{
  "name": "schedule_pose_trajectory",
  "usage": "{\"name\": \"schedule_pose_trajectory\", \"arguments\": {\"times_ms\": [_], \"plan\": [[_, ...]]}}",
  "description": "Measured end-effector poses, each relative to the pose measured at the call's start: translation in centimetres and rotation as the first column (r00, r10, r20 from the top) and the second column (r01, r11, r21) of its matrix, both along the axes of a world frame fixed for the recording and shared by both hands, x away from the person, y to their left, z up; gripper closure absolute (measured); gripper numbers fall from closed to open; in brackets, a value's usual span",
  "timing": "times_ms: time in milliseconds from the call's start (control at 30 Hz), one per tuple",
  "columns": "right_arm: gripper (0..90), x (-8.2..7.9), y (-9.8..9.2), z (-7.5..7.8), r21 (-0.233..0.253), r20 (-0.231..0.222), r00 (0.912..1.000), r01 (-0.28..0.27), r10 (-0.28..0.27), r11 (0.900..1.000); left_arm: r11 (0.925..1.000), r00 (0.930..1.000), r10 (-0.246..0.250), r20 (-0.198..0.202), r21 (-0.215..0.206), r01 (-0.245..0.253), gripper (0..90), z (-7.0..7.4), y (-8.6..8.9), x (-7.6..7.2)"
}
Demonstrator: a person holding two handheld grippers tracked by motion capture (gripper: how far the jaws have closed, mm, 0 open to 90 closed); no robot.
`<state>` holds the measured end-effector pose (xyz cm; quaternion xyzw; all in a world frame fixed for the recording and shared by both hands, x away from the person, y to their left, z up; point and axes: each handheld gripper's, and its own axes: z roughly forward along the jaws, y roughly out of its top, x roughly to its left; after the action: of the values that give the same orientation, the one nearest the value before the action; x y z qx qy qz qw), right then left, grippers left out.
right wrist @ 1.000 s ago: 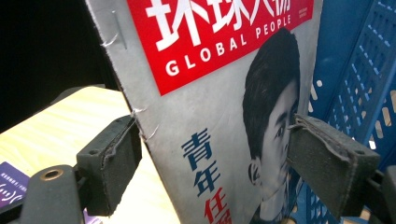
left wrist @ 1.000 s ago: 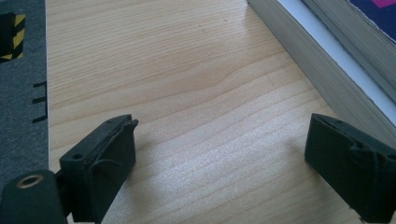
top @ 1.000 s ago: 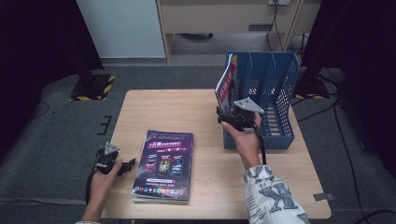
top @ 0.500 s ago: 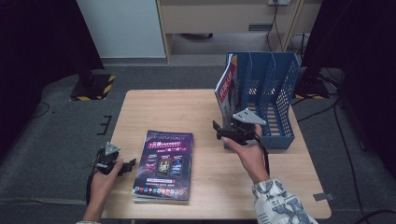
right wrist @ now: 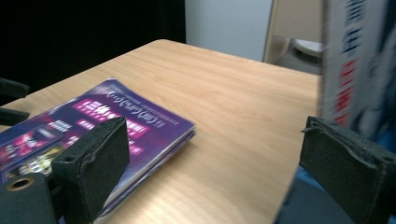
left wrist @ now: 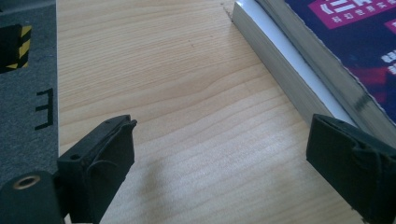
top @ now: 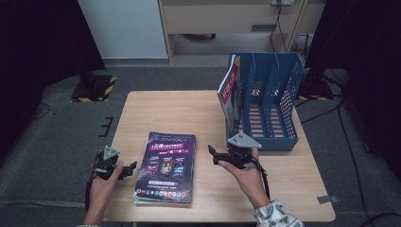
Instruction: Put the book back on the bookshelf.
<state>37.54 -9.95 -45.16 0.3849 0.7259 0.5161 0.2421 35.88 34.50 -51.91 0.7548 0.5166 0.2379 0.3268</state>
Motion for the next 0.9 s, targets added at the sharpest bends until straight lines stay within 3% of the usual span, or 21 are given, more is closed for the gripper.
{"name": "schedule_pose_trajectory", "arguments": {"times_ms": [200, 300, 633, 900], "plan": [[9.2, -0.7, 2.1, -1.2, -0.019, -0.025, 0.9974, -0.068, 0.068, 0.998, 0.9997, 0.9992, 0.017, 0.037, -0.017, -0.017, 7.7, 1.0, 0.3, -1.6], [15.9, -1.1, 3.4, -1.9, -0.066, -0.036, 0.9957, -0.088, 0.086, 0.994, 0.9994, 0.9986, 0.020, 0.050, -0.030, -0.018, 8.9, 1.5, 0.3, -2.2], [23.4, -1.3, 5.4, -3.3, -0.110, -0.062, 0.9903, -0.131, 0.125, 0.985, 0.9993, 0.9980, -0.020, 0.060, -0.031, 0.022, 11.1, 2.0, -1.2, -2.4], [26.8, -0.8, 6.2, -3.9, -0.084, -0.092, 0.9871, -0.139, 0.131, 0.987, 0.9977, 0.9971, -0.054, 0.053, -0.038, 0.056, 20.6, 2.0, -2.1, -2.1]]}}
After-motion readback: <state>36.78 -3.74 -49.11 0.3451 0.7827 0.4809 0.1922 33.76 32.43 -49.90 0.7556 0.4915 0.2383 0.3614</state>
